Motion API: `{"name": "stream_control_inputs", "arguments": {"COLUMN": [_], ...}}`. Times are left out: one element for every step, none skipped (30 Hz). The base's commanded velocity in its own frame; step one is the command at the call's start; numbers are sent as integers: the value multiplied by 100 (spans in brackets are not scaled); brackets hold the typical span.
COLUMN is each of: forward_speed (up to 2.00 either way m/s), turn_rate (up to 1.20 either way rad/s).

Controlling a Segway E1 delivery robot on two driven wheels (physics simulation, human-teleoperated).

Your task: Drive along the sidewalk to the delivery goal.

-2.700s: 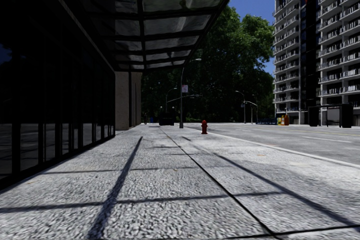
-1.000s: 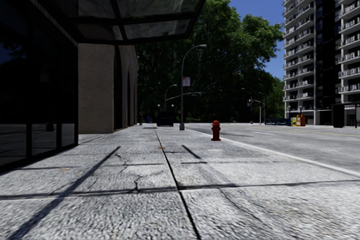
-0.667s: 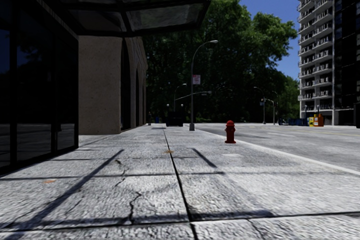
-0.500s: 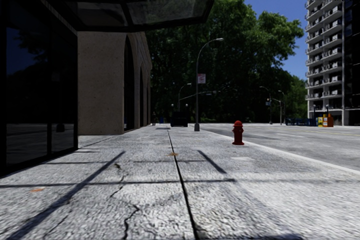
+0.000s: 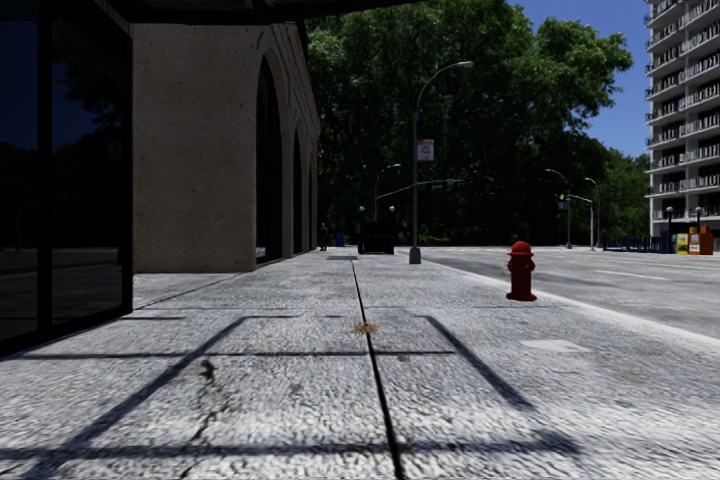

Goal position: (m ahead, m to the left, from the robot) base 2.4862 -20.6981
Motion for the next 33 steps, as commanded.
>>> {"name": "stream_control_inputs", "arguments": {"forward_speed": [200, 200, 200, 200, 200, 200, 200, 200, 200, 200, 200, 200, 200, 200, 200, 200, 200, 200, 200, 200, 200, 200, 200, 200, 200, 200, 200, 200, 200, 200, 200, 200, 200], "turn_rate": [0, 0, 0, 0, 0, 0, 0, 0, 0, 0, 0, 0, 0, 0, 0, 0, 0, 0, 0, 0, 0, 0, 0, 0, 0, 0, 0, 0, 0, 0, 0, 0, 0]}}
